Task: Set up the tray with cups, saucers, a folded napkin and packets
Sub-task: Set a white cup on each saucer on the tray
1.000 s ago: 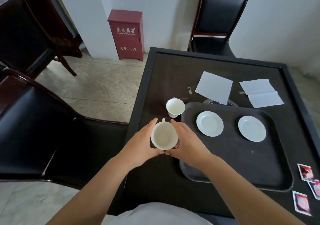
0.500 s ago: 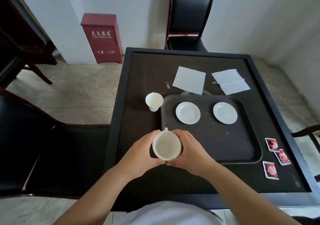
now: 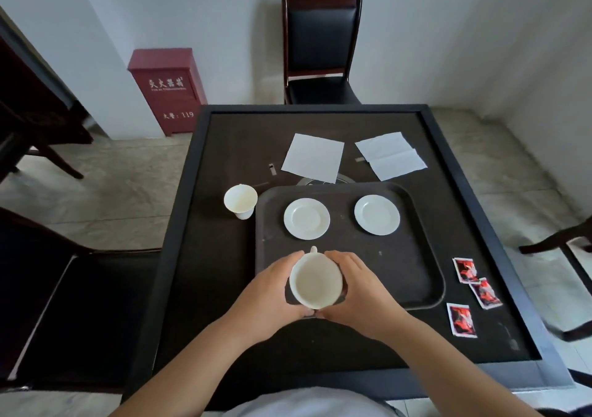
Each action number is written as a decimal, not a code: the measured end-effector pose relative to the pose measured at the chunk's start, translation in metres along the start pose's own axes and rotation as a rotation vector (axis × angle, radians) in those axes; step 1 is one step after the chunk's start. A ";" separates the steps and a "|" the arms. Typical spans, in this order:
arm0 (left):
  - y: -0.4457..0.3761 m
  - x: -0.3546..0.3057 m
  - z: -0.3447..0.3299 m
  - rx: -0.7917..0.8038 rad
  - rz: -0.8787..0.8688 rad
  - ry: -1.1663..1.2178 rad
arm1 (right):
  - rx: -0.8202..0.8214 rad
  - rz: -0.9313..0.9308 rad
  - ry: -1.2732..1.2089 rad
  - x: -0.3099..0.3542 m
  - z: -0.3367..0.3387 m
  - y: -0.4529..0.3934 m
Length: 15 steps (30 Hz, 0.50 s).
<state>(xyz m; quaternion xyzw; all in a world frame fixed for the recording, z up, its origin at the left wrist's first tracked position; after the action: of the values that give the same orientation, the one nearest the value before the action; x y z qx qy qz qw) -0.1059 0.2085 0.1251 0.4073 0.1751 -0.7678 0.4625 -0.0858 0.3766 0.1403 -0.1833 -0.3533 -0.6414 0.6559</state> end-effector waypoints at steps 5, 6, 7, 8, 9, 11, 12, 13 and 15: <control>-0.025 -0.034 -0.046 -0.053 0.062 0.013 | 0.052 0.026 -0.019 -0.052 0.040 0.006; -0.031 -0.040 -0.057 -0.061 0.073 0.012 | 0.059 0.031 -0.028 -0.063 0.049 0.006; -0.038 -0.045 -0.067 -0.067 0.082 0.007 | 0.064 0.035 -0.039 -0.074 0.058 0.006; -0.045 -0.051 -0.076 -0.071 0.090 -0.002 | 0.071 0.037 -0.048 -0.085 0.065 0.006; -0.051 -0.056 -0.086 -0.072 0.098 -0.013 | 0.080 0.036 -0.058 -0.096 0.072 0.006; -0.066 -0.066 -0.103 -0.067 0.114 -0.031 | 0.092 0.026 -0.072 -0.118 0.085 0.006; -0.072 -0.071 -0.112 -0.061 0.120 -0.043 | 0.098 0.022 -0.069 -0.128 0.090 0.005; -0.079 -0.076 -0.120 -0.053 0.126 -0.056 | 0.104 0.018 -0.062 -0.139 0.095 0.005; -0.091 -0.084 -0.134 -0.041 0.140 -0.080 | 0.112 0.015 -0.053 -0.158 0.104 0.004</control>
<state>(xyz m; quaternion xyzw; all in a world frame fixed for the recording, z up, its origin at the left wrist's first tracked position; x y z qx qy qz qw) -0.1009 0.3893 0.1001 0.3780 0.1434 -0.7455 0.5299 -0.0942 0.5611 0.1019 -0.1659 -0.4044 -0.6105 0.6605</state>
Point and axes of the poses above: each hand's wrist, its own y-axis away from the middle knuckle, its own z-axis out of the back of the hand, x = y × z, the point moved 6 cm from there along -y, towards the middle knuckle, and after that the axes turned 6 degrees about -z, right-handed, at the moved point
